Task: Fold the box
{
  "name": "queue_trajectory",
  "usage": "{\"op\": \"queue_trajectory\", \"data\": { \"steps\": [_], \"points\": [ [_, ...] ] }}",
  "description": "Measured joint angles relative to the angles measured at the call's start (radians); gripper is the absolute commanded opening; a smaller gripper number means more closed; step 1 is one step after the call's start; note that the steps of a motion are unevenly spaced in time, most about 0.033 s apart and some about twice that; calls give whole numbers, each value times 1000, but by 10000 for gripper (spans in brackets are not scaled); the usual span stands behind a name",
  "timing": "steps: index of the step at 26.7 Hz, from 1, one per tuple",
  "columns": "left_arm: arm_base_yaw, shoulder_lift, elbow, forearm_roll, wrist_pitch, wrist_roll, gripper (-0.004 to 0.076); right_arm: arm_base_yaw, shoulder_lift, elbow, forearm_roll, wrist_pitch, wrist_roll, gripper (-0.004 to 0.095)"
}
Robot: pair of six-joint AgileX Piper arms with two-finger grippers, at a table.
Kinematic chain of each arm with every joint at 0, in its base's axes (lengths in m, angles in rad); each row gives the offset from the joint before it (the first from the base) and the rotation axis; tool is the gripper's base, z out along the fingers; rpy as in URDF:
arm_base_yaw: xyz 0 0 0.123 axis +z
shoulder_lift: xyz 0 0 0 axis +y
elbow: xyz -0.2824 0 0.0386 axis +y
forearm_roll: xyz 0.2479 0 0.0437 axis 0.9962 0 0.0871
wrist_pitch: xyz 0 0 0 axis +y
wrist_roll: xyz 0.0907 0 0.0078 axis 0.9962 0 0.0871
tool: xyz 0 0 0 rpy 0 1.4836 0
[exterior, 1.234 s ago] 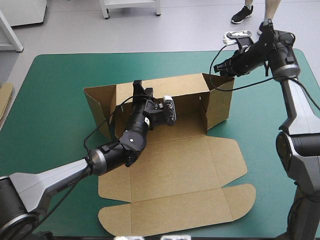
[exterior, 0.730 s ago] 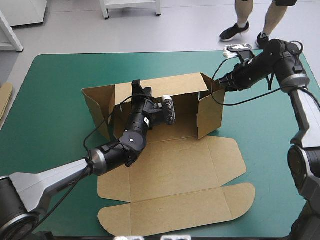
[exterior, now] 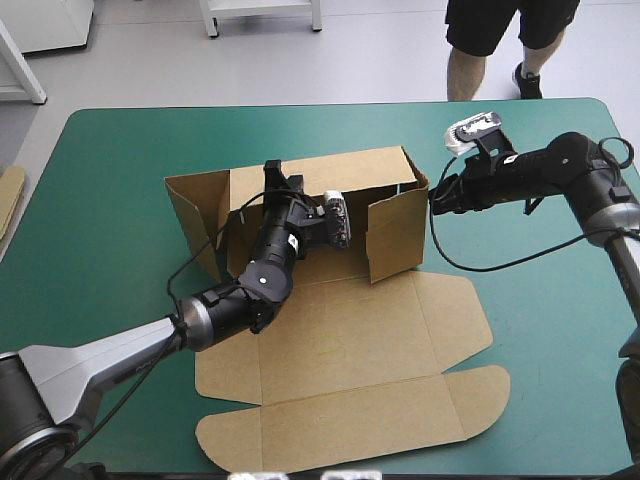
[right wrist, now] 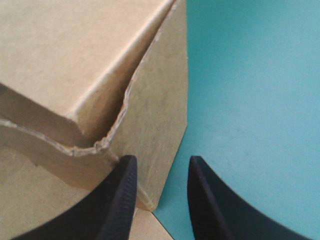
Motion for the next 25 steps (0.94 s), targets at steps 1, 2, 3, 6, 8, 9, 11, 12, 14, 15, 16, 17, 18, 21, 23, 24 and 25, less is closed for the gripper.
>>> {"op": "queue_trajectory", "data": {
  "steps": [1,2,3,6,8,9,11,12,14,15,16,17,18,21,23,24,25],
  "points": [
    [0,0,0,0,-1,0,-9,0,0,6,11,6,-30,324],
    [0,0,0,0,-2,0,-9,0,0,16,18,22,-63,324],
    [0,0,0,0,-2,0,-9,0,0,21,21,31,-80,324],
    [0,0,0,0,-3,0,-9,0,0,31,23,54,-119,330],
    [0,0,0,0,-3,0,-9,0,0,32,24,76,-146,386],
    [0,0,0,0,-3,0,-9,0,0,32,28,72,-166,419],
    [0,0,0,0,-3,0,-9,0,4,32,49,65,-203,490],
    [0,0,0,0,-3,0,-9,0,9,32,63,64,-214,530],
    [0,0,0,0,-3,0,-9,2,22,32,100,59,-244,572],
    [0,0,0,0,-4,0,-9,8,28,32,108,56,-253,570],
    [0,0,0,0,-4,0,-9,14,36,32,113,52,-260,565],
    [0,0,0,0,-4,0,-9,23,43,33,115,49,-264,563],
    [0,0,0,0,-4,0,-9,33,46,34,118,46,-268,563],
    [0,0,0,0,-2,0,-9,59,49,34,121,41,-267,563],
    [0,0,0,0,1,0,-9,71,49,34,124,33,-250,563],
    [0,0,0,-1,5,0,-9,73,49,34,124,27,-240,558],
    [0,0,0,-1,7,0,-9,75,49,34,124,20,-227,549]
  ]
}}
